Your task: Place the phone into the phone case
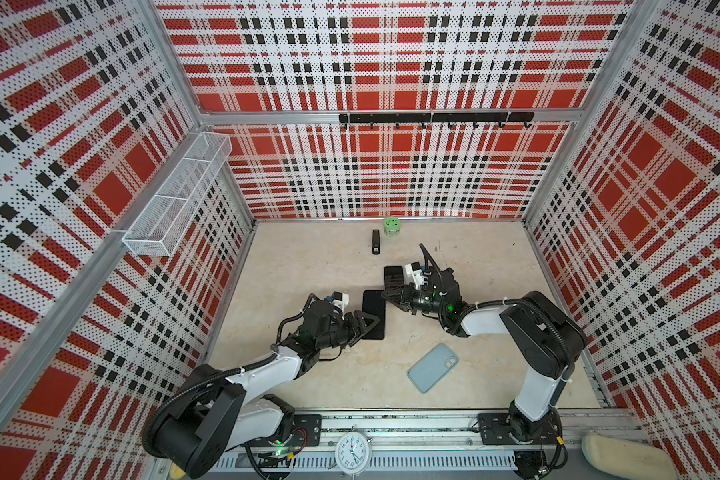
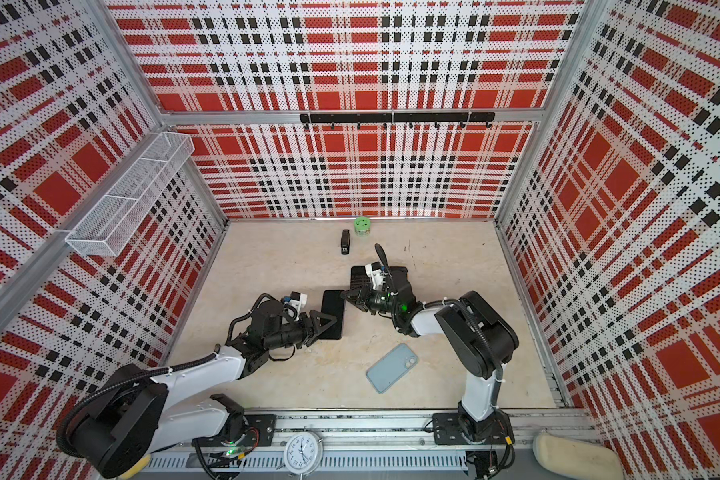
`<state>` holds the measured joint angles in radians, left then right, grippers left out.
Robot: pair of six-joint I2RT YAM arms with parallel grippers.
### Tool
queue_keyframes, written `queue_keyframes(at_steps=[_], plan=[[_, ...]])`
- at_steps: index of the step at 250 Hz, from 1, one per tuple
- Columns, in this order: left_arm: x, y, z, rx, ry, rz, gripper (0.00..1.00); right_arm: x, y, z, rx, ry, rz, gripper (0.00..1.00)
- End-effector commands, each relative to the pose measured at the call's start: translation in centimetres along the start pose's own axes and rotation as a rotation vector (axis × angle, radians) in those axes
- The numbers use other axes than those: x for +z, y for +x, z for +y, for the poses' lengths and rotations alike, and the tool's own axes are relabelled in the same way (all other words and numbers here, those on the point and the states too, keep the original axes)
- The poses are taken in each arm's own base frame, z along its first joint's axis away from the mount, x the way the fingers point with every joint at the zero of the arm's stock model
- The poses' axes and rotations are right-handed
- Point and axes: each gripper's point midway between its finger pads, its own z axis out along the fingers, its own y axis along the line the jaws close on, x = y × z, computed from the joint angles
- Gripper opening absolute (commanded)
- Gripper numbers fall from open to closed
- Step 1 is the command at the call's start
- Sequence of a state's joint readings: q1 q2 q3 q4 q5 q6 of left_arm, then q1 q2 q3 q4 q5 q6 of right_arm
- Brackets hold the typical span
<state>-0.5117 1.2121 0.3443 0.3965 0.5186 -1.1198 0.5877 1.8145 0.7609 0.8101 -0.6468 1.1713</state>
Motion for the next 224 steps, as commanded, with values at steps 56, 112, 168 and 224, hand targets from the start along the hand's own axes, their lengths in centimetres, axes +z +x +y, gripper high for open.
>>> queue_keyframes(at_steps=[56, 112, 168, 224], plan=[[-0.4, -0.7, -3.3, 0.060, 0.101, -0.039, 0.42, -0.5, -1.8, 3.0, -0.067, -0.080, -0.033, 0.00], [-0.6, -0.9, -4.0, 0.073, 0.130, -0.058, 0.17, -1.9, -3.0, 3.1, -0.083, -0.082, -0.054, 0.04], [-1.0, -1.4, -5.9, 0.121, 0.193, -0.051, 0.05, -3.7, -3.9, 4.1, -0.126, -0.136, -0.055, 0.25], [-1.5, -0.6, -10.4, 0.278, 0.279, 0.143, 0.06, -7.8, -4.8, 6.1, -0.217, -0.263, -0.025, 0.51]])
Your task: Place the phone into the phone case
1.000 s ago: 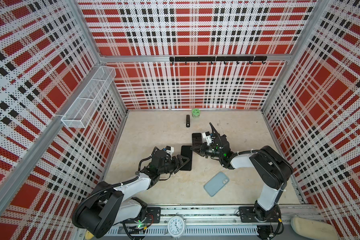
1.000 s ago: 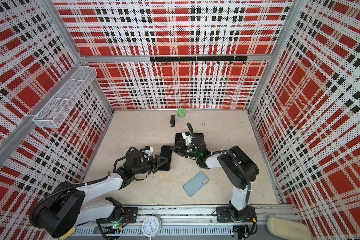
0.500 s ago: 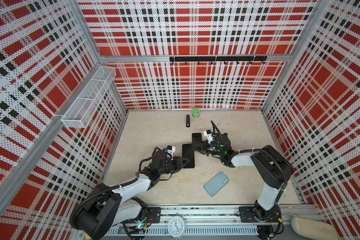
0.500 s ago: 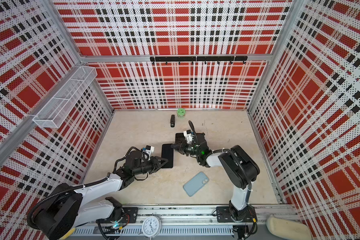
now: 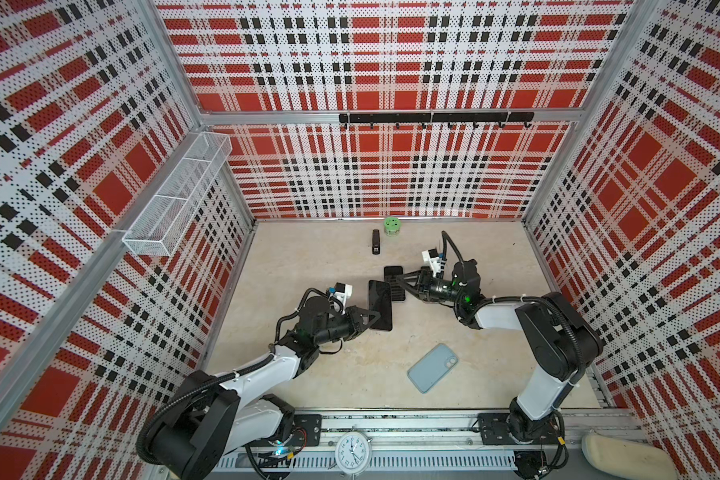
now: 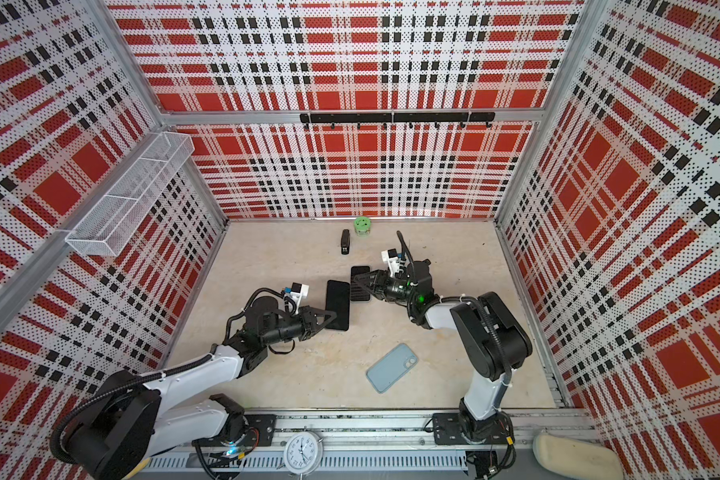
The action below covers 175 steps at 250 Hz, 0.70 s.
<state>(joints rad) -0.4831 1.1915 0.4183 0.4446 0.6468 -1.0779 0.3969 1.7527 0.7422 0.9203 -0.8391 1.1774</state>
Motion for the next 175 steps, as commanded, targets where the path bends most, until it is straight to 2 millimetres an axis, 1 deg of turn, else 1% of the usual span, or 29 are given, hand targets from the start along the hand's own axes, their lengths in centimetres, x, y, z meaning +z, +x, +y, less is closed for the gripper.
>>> queue_keyframes(at_steps=[1, 21, 48, 64, 94, 127, 150, 175], plan=[[0.0, -0.2, -5.3, 0.162, 0.124, 0.120, 0.06, -2.2, -0.1, 4.1, -0.138, -0.144, 0.027, 0.51], [0.0, 0.1, -6.3, 0.202, 0.119, 0.171, 0.05, -3.0, 0.0, 4.2, -0.164, -0.136, 0.031, 0.55], [0.0, 0.0, -8.1, 0.249, 0.154, 0.217, 0.05, -3.4, 0.6, 3.7, -0.208, -0.076, 0.050, 0.59], [0.2, 0.0, -8.9, 0.260, 0.177, 0.236, 0.05, -3.8, 1.0, 3.9, -0.247, -0.043, 0.058, 0.61], [0.8, -0.1, -9.7, 0.270, 0.193, 0.255, 0.05, -4.5, 1.7, 5.6, -0.323, -0.033, 0.082, 0.64], [1.7, 0.8, -10.8, 0.295, 0.218, 0.298, 0.05, -4.7, 2.3, 7.2, -0.361, -0.054, 0.101, 0.64], [2.3, 1.6, -11.6, 0.311, 0.237, 0.327, 0.05, -4.6, 2.3, 7.9, -0.367, -0.077, 0.102, 0.62], [2.7, 1.8, -11.8, 0.306, 0.241, 0.341, 0.05, -4.7, 2.0, 9.3, -0.391, -0.124, 0.089, 0.60]])
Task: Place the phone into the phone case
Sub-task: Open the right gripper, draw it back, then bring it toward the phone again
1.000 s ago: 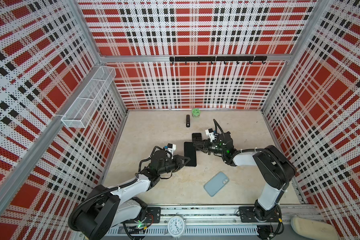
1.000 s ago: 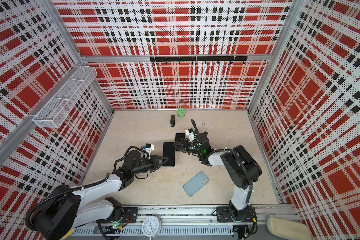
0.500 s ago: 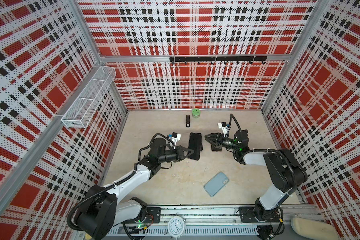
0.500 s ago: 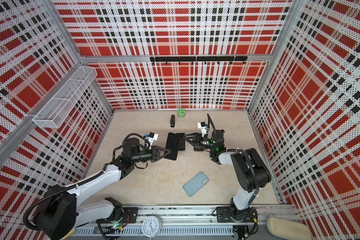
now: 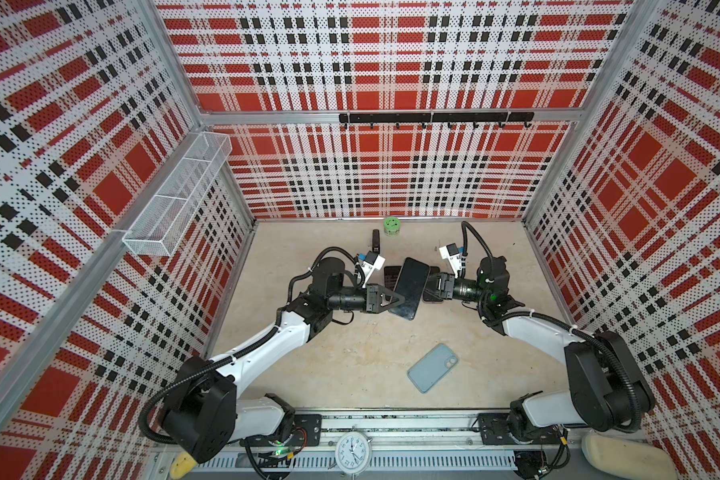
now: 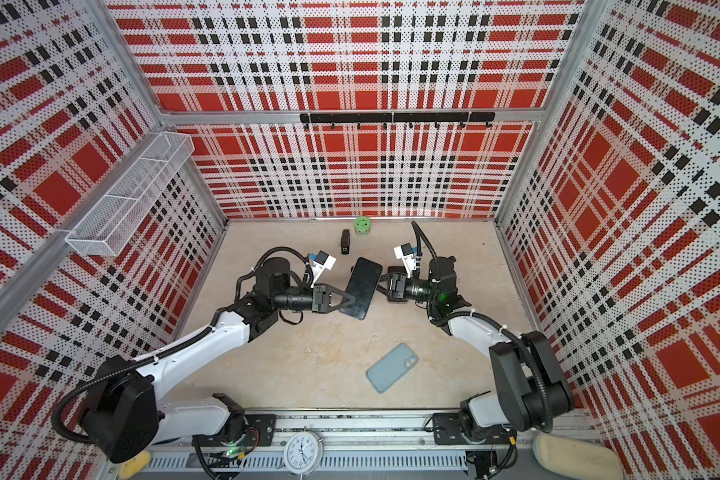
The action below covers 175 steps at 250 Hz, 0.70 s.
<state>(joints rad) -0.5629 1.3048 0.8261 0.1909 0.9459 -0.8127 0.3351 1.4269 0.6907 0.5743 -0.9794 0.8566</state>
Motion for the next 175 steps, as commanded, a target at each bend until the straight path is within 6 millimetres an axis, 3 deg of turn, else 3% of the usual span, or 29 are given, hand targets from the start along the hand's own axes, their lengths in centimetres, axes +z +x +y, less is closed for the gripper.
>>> queue_keyframes(at_steps=[1, 31, 53, 79, 106, 126, 175], plan=[[0.7, 0.4, -0.4, -0.005, 0.019, 0.039, 0.05, 0.0, -1.1, 3.8, -0.138, -0.110, -0.013, 0.60], [0.6, -0.2, -0.4, -0.015, 0.023, 0.014, 0.05, -0.3, -1.8, 4.6, -0.148, -0.106, -0.046, 0.58], [0.3, -0.8, -0.6, -0.022, 0.037, -0.017, 0.05, -1.0, -2.6, 3.5, -0.129, -0.023, -0.093, 0.57], [0.0, -1.3, -0.6, -0.031, 0.044, -0.045, 0.05, -3.2, -4.1, 1.6, -0.093, 0.103, -0.194, 0.58], [0.0, -1.4, -0.6, -0.034, 0.047, -0.048, 0.04, -6.0, -5.5, 1.1, -0.066, 0.154, -0.297, 0.59], [0.0, -1.4, -0.6, -0.035, 0.049, -0.048, 0.05, -6.6, -5.8, 2.0, -0.082, 0.136, -0.311, 0.60], [0.5, -1.4, -1.1, -0.033, 0.072, -0.040, 0.04, -5.5, -5.6, 5.1, -0.126, -0.025, -0.248, 0.68]])
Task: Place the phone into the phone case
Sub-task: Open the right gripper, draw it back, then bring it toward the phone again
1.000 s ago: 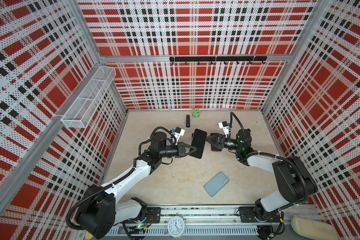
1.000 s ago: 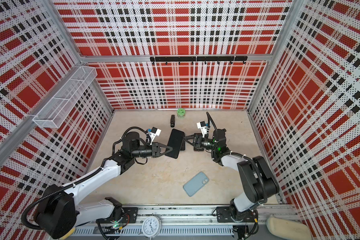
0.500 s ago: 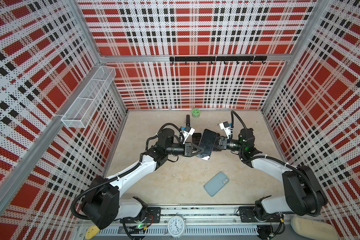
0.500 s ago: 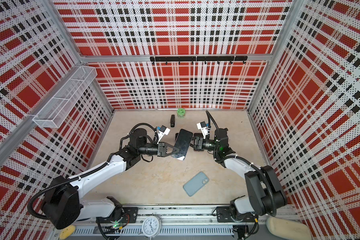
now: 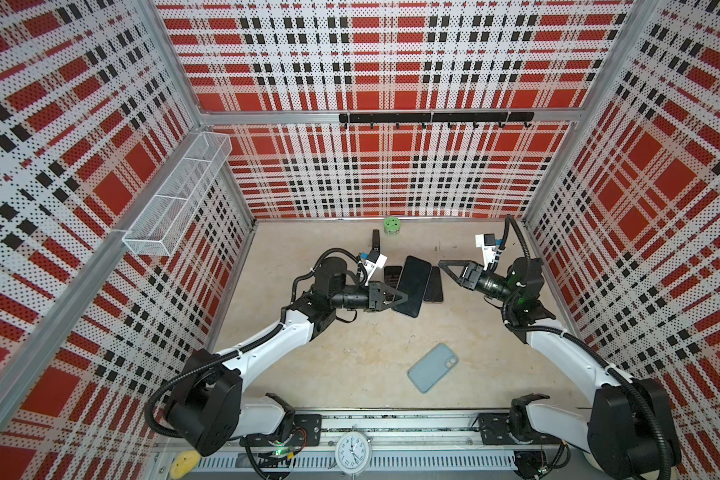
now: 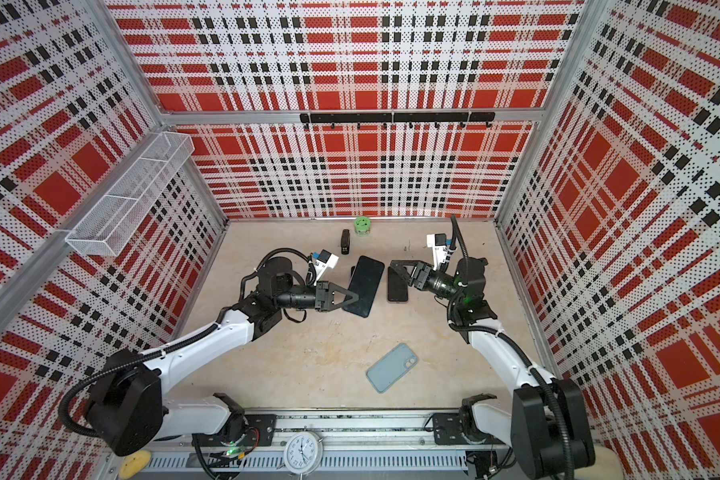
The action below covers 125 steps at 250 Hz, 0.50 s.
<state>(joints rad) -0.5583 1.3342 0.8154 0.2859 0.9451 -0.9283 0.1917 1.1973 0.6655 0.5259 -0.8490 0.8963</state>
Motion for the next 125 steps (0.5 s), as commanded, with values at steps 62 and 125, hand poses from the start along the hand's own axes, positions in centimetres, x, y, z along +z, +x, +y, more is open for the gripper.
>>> queue_keyframes(at_steps=[62, 125], plan=[[1.3, -0.7, -2.1, 0.026, 0.109, -0.012, 0.04, 3.5, 2.9, 3.8, -0.030, -0.204, 0.147, 0.70], [2.0, -0.8, -2.4, -0.001, 0.164, -0.014, 0.04, 4.1, 2.8, 4.7, -0.026, -0.249, 0.140, 0.50]])
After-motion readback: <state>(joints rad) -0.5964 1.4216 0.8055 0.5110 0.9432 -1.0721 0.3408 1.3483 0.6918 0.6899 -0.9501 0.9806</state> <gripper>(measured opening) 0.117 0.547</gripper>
